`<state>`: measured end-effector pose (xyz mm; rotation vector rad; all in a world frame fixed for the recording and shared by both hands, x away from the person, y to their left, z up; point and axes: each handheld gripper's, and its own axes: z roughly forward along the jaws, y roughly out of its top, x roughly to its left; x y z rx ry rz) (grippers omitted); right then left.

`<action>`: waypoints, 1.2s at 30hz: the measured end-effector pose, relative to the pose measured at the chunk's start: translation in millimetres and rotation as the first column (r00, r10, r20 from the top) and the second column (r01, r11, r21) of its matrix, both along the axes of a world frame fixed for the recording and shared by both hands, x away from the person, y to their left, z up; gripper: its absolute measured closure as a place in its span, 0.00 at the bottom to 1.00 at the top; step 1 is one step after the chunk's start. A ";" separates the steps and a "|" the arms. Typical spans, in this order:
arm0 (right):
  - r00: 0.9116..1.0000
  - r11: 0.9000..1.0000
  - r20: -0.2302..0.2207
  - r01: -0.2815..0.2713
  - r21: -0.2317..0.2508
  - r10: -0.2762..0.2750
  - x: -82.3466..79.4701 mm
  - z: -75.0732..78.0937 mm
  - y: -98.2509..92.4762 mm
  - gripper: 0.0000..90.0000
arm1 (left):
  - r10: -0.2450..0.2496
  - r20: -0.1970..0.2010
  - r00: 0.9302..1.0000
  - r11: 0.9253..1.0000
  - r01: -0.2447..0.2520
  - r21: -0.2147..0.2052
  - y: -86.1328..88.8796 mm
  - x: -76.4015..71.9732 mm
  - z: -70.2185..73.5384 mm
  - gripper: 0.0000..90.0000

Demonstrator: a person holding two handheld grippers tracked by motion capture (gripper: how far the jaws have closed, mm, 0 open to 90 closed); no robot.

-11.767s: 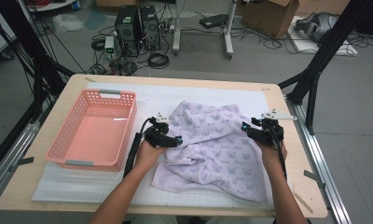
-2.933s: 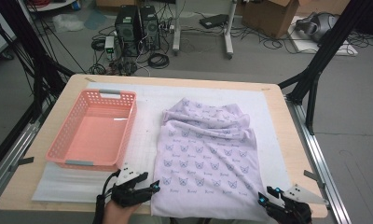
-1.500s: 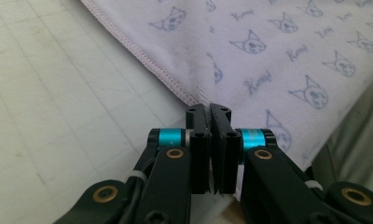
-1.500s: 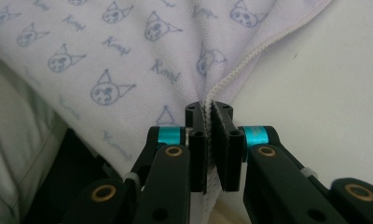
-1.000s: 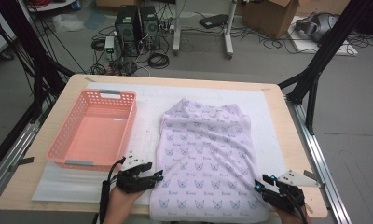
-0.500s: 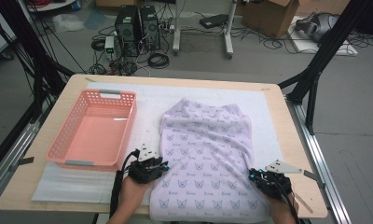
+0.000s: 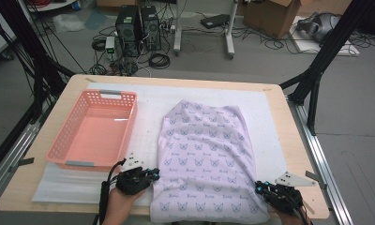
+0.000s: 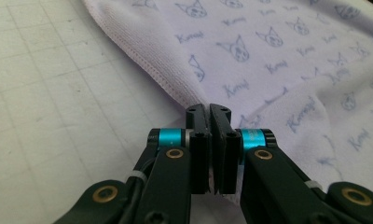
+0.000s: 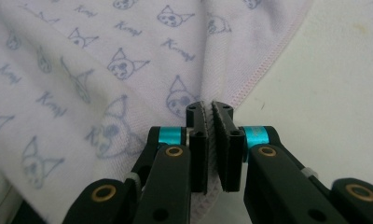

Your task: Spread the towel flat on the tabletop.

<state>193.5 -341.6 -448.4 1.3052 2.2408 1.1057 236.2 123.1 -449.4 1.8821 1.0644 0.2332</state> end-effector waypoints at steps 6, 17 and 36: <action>1.000 1.000 0.000 -0.026 0.000 0.026 -16.2 2.7 -1.4 0.94 | -0.028 0.005 1.000 0.999 0.028 -0.017 3.8 -14.7 0.7 0.96; 0.998 0.998 0.044 0.035 0.045 -0.037 -15.9 8.9 -3.5 0.63 | 0.007 0.046 0.999 0.999 -0.005 -0.049 1.4 -8.6 3.4 0.57; 1.000 1.000 -0.009 -0.007 -0.029 0.007 15.8 4.1 16.9 0.93 | -0.006 -0.009 1.000 0.999 0.006 0.041 -13.9 6.9 1.1 0.95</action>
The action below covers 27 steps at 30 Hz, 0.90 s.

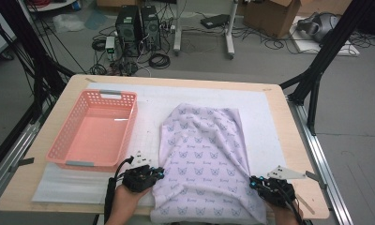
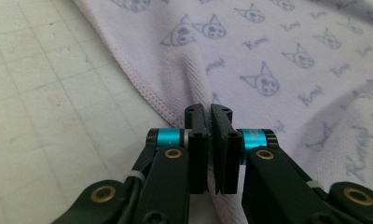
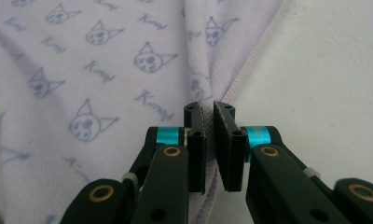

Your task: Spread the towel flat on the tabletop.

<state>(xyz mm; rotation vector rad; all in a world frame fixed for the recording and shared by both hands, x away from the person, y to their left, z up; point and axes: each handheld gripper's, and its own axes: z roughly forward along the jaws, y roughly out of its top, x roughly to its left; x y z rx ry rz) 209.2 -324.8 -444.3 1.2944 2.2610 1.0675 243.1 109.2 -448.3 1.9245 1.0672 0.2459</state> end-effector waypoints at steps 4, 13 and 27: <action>1.000 1.000 0.022 0.010 0.029 -0.011 -1.3 4.0 -7.9 0.92 | 0.038 0.005 0.999 0.999 -0.037 -0.029 4.5 7.9 3.6 0.95; 0.992 0.995 0.088 0.086 0.039 -0.090 37.4 6.8 -7.2 0.92 | 0.132 0.021 0.991 0.991 -0.132 0.004 -8.8 56.9 13.3 0.95; 0.977 0.979 0.099 0.182 0.086 -0.190 52.0 4.3 -13.3 0.64 | 0.130 0.001 0.991 0.991 -0.130 -0.025 -4.2 53.9 8.9 0.54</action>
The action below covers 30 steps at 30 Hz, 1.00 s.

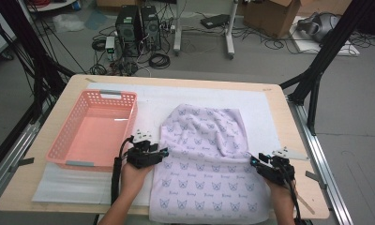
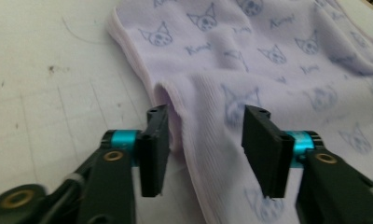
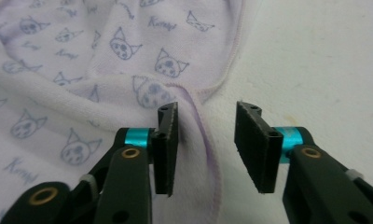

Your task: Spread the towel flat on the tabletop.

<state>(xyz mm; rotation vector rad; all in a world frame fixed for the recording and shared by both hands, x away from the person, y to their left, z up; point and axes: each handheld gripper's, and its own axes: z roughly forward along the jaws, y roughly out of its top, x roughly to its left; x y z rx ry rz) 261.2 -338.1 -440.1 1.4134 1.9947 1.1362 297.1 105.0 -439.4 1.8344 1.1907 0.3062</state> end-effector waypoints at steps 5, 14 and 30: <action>1.000 1.000 0.017 -0.004 0.006 0.004 -24.4 5.0 -10.9 0.60 | -0.035 -0.005 0.999 0.999 0.035 -0.001 9.7 -17.7 -4.0 0.51; 0.994 0.993 -0.017 -0.109 -0.039 0.108 -54.3 1.6 -6.8 0.58 | -0.115 -0.009 0.993 0.993 0.115 -0.010 13.8 -46.1 -9.7 0.50; 0.993 0.991 -0.013 -0.115 -0.072 0.114 -77.8 -16.5 -9.2 0.70 | -0.147 0.088 0.985 0.980 0.133 0.148 -1.5 -77.1 -14.7 0.68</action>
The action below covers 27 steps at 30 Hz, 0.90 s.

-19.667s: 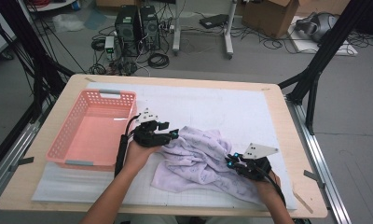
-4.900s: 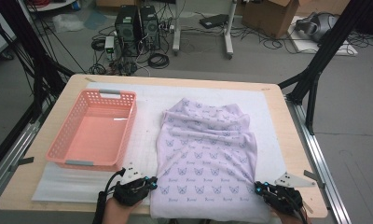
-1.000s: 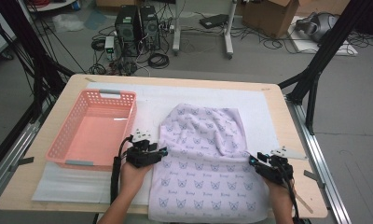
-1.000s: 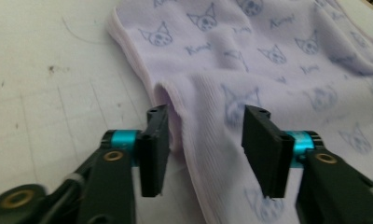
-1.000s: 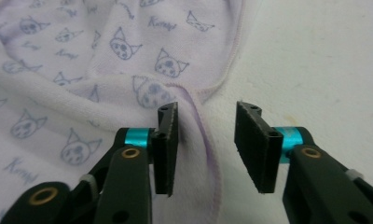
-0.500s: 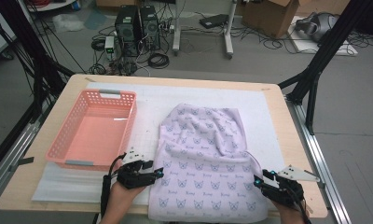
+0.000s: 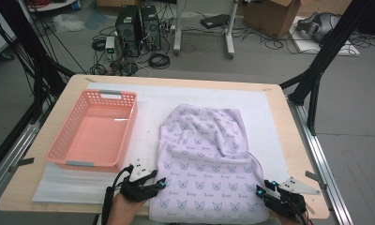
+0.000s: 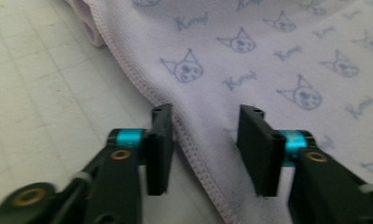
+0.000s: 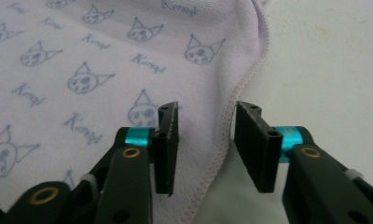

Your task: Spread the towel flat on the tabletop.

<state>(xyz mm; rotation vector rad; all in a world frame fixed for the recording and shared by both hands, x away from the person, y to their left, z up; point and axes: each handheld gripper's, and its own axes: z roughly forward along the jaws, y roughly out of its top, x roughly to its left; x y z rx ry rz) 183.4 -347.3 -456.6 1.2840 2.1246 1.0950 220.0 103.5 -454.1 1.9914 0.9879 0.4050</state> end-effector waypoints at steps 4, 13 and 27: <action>1.000 1.000 -0.023 -0.012 0.022 0.012 -5.0 1.2 -4.1 0.91 | 0.011 -0.020 1.000 0.999 -0.011 -0.033 2.2 -3.7 -0.4 0.93; 0.998 0.999 -0.044 -0.034 0.032 0.036 -19.6 3.1 -8.1 0.95 | 0.008 -0.055 0.998 0.997 -0.013 -0.082 10.3 -17.5 1.2 0.95; 0.993 0.995 -0.066 -0.094 0.033 0.096 -54.1 9.8 -8.3 0.95 | -0.019 -0.073 0.997 0.993 0.010 -0.119 24.7 -55.5 4.4 0.95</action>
